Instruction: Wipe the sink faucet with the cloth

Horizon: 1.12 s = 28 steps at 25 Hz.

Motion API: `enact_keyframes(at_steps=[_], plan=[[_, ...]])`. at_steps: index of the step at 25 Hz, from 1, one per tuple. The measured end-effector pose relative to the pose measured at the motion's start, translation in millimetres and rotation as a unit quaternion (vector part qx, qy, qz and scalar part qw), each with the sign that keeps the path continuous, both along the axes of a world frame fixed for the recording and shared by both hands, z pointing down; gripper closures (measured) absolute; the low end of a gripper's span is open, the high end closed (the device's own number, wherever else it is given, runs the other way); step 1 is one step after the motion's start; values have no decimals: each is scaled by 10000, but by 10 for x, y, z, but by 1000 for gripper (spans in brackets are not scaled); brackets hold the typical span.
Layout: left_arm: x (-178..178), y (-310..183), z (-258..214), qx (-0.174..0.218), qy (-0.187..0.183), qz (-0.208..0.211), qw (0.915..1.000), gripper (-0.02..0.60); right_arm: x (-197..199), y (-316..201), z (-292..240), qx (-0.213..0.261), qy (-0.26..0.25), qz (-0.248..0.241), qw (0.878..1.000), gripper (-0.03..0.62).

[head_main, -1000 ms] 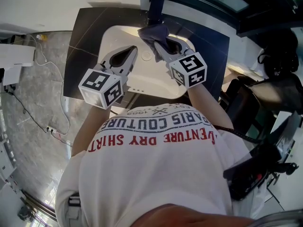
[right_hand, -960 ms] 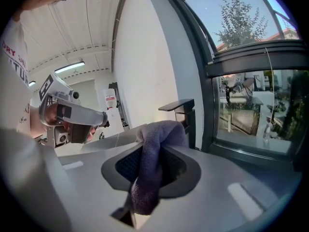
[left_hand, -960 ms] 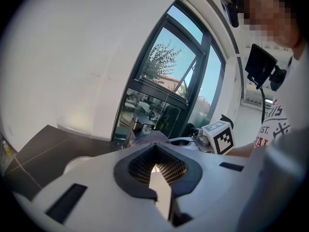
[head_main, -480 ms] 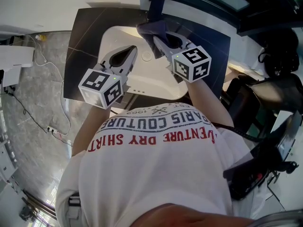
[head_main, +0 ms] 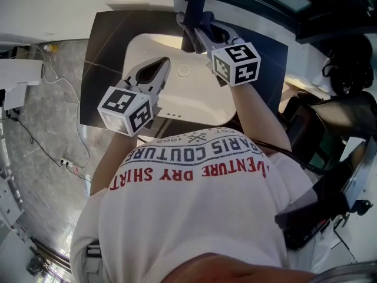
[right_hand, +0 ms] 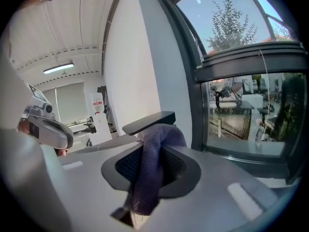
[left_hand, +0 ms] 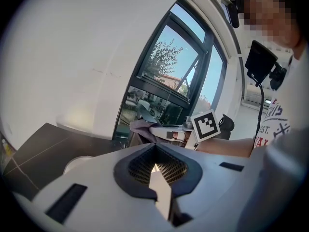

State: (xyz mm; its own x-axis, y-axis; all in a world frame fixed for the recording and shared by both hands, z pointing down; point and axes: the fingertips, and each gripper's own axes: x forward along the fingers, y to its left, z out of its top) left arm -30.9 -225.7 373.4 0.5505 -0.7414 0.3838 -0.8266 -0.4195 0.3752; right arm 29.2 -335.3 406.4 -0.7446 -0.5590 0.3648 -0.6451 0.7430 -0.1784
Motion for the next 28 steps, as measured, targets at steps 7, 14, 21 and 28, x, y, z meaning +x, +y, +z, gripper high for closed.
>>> enact_keyframes(at_steps=[7, 14, 21, 28], plan=[[0, 14, 4, -14, 2, -20, 10000, 580, 20, -15, -27, 205, -52, 158, 9997, 525], [28, 21, 22, -26, 4, 8, 10000, 580, 289, -127, 34, 160, -35, 636, 9978, 525], [113, 2, 8, -5, -18, 102, 9999, 580, 382, -5, -143, 294, -378, 541, 9974, 525], [210, -4, 6, 66, -35, 191, 9998, 580, 746, 301, -225, 432, -535, 682, 9953, 525]])
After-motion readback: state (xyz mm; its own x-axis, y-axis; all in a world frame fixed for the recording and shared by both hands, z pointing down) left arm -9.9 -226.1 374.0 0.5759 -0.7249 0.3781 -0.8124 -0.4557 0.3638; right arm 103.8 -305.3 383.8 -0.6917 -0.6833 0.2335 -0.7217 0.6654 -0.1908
